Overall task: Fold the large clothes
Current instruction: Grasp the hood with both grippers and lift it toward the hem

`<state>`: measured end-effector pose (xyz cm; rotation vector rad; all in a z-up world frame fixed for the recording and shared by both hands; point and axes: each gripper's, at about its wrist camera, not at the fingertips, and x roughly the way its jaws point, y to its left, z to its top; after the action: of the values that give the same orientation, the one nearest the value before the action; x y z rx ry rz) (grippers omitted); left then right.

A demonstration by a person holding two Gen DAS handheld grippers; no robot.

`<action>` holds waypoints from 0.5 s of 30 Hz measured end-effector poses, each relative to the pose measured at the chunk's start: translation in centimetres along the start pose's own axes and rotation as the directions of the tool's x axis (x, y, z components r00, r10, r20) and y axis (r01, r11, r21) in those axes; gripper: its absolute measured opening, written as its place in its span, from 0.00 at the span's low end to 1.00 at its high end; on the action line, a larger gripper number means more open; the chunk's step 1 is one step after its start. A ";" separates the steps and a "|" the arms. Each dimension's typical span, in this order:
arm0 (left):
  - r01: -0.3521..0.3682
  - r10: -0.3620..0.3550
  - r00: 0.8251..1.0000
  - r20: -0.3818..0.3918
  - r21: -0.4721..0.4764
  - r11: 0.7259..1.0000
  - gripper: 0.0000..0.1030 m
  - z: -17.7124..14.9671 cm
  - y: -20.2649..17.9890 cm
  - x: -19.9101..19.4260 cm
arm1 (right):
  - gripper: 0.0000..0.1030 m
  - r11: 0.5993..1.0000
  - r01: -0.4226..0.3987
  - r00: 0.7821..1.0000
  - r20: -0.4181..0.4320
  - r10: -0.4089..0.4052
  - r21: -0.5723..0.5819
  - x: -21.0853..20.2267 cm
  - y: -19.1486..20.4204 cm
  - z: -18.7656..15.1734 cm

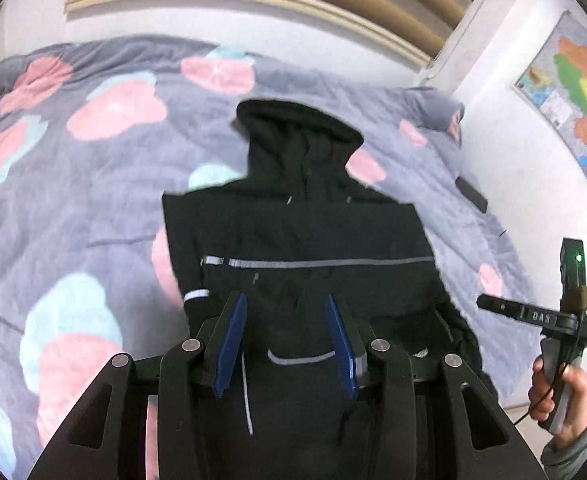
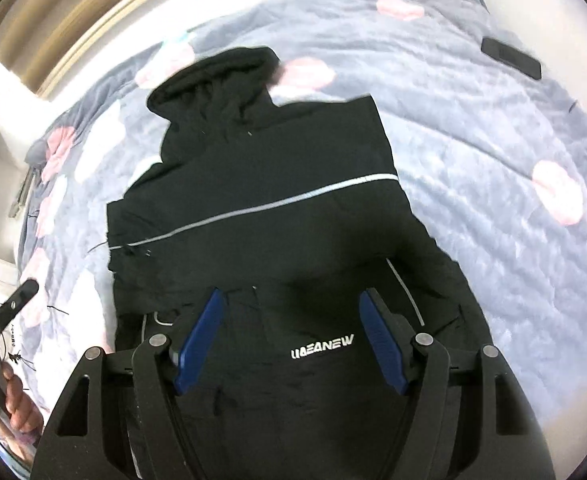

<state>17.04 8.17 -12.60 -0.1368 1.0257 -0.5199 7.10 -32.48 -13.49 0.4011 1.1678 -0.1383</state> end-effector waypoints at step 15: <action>-0.105 0.107 0.994 0.032 -0.066 0.992 0.42 11.9 1.0 7.1 | 0.71 0.989 0.005 0.998 0.066 0.005 -0.145 4.9 2.3 15.4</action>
<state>30.35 4.17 -12.28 -0.1474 1.0094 -0.3867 23.10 -35.69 -12.34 0.2666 1.1052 -0.0657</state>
